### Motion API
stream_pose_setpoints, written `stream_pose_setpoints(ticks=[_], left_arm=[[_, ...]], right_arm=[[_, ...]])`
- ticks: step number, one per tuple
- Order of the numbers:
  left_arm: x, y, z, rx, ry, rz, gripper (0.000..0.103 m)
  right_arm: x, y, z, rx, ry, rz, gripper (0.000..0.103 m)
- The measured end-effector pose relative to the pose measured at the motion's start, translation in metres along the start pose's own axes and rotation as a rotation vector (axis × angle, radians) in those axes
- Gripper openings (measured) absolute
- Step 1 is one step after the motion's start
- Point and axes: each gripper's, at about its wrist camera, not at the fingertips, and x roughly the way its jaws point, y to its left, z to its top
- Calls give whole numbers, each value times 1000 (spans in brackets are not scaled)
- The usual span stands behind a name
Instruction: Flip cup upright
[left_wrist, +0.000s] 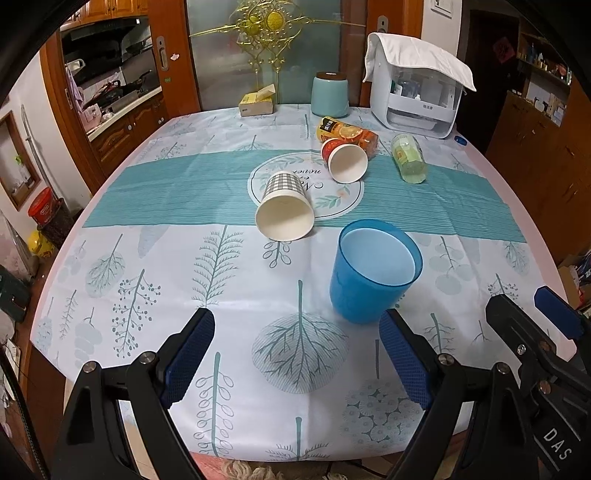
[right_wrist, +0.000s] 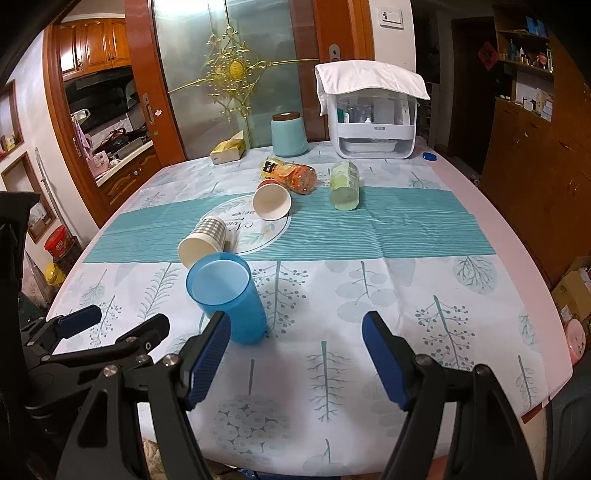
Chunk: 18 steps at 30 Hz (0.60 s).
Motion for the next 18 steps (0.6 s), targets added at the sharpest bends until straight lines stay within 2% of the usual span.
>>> stream_pose_setpoints(ticks=[18], left_arm=[[1, -3, -2, 10, 10, 15, 90]], right_arm=[[2, -3, -3, 8, 11, 0, 74]])
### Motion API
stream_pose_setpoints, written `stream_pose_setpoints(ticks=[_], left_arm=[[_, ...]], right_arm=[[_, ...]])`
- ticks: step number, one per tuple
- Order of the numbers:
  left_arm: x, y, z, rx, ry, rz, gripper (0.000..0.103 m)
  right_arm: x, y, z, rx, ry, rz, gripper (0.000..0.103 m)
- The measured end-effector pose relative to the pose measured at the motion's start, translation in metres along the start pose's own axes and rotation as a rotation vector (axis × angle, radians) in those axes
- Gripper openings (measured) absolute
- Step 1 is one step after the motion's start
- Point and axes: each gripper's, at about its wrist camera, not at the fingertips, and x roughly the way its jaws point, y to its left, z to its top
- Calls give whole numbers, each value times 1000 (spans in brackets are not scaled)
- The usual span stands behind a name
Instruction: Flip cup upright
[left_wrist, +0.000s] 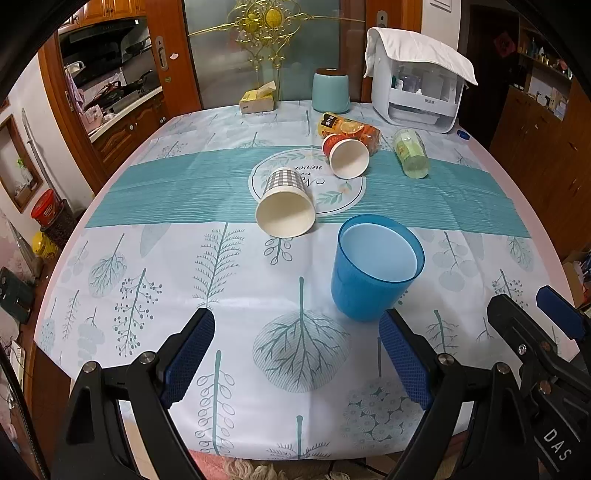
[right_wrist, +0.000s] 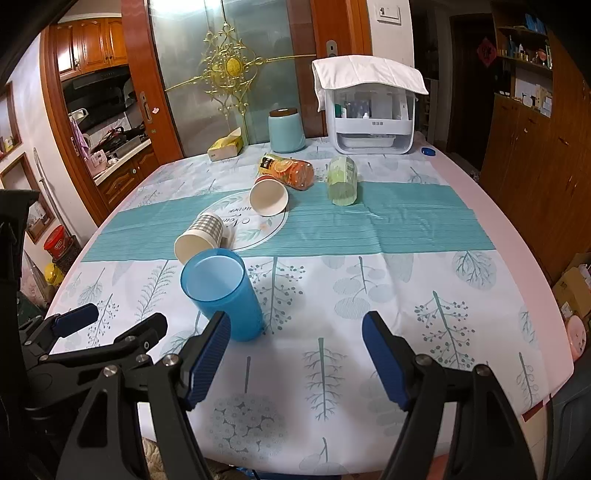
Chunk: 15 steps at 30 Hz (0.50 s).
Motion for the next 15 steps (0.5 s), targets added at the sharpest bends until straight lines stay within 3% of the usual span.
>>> stream_pose_setpoints(ticks=[15], left_arm=[[4, 5, -4, -1, 16, -2, 90]], right_arm=[[4, 3, -4, 2, 10, 6, 74]])
